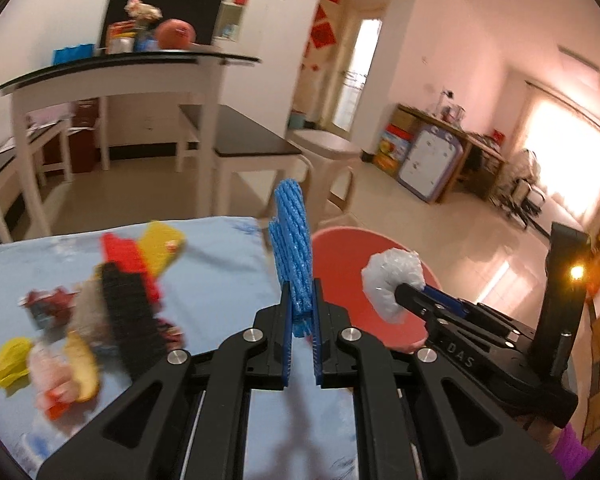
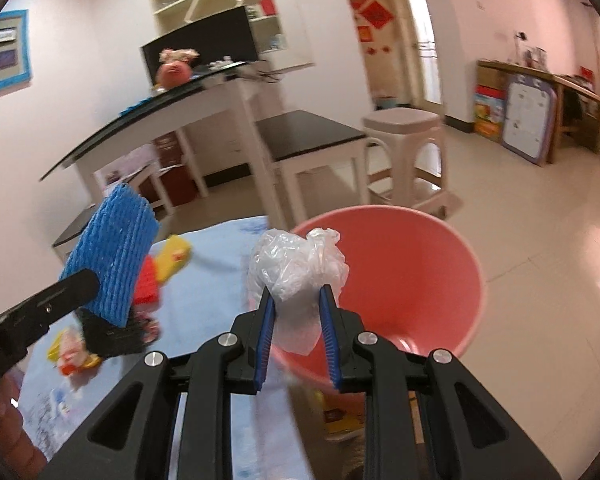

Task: Collect trash
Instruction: 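Carry the blue net and clear bag in both tools over the pink bucket, then open both tools to drop the net and bag into the bucket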

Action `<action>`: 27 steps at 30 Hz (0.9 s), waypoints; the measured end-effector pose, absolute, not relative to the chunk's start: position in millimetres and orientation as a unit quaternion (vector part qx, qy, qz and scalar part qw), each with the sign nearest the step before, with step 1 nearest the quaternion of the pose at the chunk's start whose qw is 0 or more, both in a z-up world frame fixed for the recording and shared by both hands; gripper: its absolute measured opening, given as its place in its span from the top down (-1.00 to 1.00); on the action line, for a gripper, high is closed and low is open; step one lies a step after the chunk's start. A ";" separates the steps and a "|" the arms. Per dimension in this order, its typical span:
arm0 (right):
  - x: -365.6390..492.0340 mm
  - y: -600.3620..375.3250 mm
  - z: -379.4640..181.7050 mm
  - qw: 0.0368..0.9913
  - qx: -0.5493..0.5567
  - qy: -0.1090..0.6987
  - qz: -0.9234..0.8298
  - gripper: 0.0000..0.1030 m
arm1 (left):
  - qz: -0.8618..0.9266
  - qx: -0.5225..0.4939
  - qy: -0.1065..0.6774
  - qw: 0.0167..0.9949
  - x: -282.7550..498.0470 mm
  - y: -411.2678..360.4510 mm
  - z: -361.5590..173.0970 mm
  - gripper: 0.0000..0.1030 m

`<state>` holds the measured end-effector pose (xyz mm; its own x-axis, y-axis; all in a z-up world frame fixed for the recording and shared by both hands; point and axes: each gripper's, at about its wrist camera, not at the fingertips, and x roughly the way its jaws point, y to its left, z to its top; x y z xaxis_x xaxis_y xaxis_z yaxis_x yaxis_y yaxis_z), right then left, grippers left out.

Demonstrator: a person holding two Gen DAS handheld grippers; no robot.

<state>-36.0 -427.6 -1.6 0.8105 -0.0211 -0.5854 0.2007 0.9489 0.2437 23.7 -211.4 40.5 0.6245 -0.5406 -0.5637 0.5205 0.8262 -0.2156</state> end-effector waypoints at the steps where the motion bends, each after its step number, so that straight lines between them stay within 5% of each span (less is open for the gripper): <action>1: -33.9 -434.3 -4.7 0.938 0.152 0.305 -0.065 0.57 | -0.302 -0.011 0.322 0.897 28.2 -223.7 37.3 0.84; 19: -5.7 -474.6 -53.5 0.914 0.175 0.353 -0.100 0.48 | -0.338 0.021 0.396 0.854 65.6 -300.7 -20.7 0.84; 27: -6.6 -473.5 -52.5 0.915 0.170 0.349 -0.110 0.04 | -0.334 0.022 0.406 0.850 72.4 -305.9 -27.6 0.83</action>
<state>-6.6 -473.5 -52.5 0.7320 -0.0821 -0.6764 0.3192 0.9184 0.2339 72.4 -305.9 -27.6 0.4476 -0.5501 -0.7050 0.5858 0.7761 -0.2336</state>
